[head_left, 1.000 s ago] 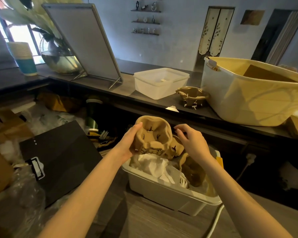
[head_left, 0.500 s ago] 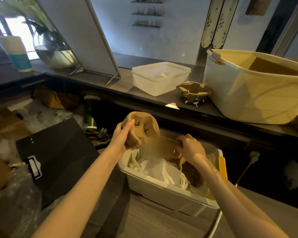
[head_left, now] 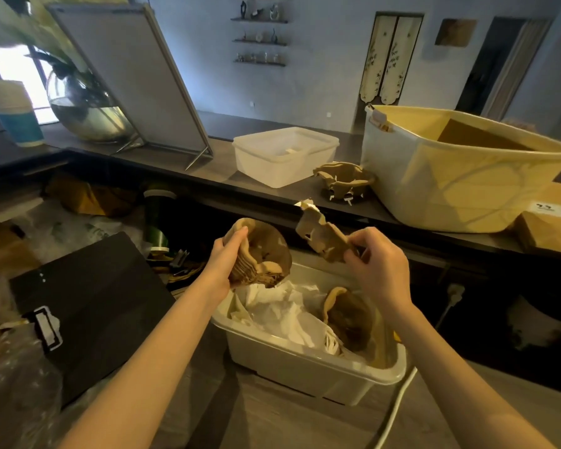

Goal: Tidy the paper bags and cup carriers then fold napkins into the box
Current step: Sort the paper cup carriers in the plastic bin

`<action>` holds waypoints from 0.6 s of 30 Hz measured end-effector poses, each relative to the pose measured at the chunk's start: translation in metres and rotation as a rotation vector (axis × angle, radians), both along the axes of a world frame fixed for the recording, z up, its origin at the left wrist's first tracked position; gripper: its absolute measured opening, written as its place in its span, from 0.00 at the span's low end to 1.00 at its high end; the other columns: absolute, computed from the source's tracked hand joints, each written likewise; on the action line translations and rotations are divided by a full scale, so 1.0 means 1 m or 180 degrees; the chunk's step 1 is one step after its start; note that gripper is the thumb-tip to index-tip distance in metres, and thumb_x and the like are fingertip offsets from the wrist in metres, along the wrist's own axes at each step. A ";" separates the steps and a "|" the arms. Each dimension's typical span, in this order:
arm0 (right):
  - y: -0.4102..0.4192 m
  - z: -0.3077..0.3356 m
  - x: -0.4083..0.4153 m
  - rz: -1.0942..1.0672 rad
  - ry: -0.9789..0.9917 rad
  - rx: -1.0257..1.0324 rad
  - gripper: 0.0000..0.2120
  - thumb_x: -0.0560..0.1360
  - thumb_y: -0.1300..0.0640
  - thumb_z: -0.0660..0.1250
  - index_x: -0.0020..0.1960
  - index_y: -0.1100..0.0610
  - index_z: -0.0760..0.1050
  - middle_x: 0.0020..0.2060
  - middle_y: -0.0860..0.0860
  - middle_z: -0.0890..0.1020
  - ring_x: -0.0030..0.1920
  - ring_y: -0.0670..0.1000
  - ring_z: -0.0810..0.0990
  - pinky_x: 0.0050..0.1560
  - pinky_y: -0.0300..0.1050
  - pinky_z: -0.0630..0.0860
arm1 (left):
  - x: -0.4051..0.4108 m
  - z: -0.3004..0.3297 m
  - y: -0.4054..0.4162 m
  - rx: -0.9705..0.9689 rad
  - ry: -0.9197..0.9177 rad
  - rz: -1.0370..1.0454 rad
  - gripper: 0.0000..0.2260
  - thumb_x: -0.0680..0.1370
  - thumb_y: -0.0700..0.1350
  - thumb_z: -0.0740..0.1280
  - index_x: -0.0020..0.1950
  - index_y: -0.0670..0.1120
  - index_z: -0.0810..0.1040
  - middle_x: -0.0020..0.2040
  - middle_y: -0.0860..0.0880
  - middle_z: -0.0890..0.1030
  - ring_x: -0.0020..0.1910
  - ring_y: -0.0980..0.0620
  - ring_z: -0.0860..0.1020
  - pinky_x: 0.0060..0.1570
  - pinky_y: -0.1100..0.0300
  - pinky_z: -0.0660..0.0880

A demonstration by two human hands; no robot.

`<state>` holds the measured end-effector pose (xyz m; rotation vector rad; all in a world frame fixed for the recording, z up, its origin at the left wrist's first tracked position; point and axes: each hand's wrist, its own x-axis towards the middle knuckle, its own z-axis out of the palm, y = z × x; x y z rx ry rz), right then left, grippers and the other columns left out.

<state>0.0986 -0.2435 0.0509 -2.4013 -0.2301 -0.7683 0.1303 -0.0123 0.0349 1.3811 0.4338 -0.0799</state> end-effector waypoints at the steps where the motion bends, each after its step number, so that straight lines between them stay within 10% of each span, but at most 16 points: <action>1: 0.000 0.003 -0.003 0.0032 -0.0176 0.0042 0.06 0.72 0.62 0.70 0.48 0.56 0.76 0.44 0.47 0.79 0.40 0.46 0.75 0.39 0.39 0.74 | -0.001 0.002 -0.001 -0.0131 0.0112 -0.0091 0.24 0.75 0.60 0.63 0.68 0.51 0.66 0.59 0.44 0.74 0.52 0.46 0.75 0.42 0.53 0.74; 7: 0.006 0.006 -0.008 0.0673 -0.0856 -0.0037 0.07 0.69 0.66 0.72 0.47 0.60 0.78 0.48 0.52 0.80 0.43 0.46 0.79 0.40 0.37 0.78 | -0.010 0.011 -0.014 -0.0738 0.0472 -0.0992 0.25 0.75 0.65 0.58 0.59 0.48 0.77 0.55 0.42 0.79 0.53 0.46 0.75 0.53 0.53 0.72; 18: 0.007 -0.002 -0.004 0.1044 -0.0163 0.0769 0.09 0.70 0.68 0.71 0.45 0.55 0.79 0.47 0.43 0.79 0.50 0.37 0.78 0.50 0.29 0.75 | -0.018 0.006 -0.015 -0.0349 0.0273 -0.1305 0.23 0.76 0.65 0.55 0.59 0.51 0.76 0.58 0.43 0.77 0.58 0.44 0.74 0.55 0.51 0.74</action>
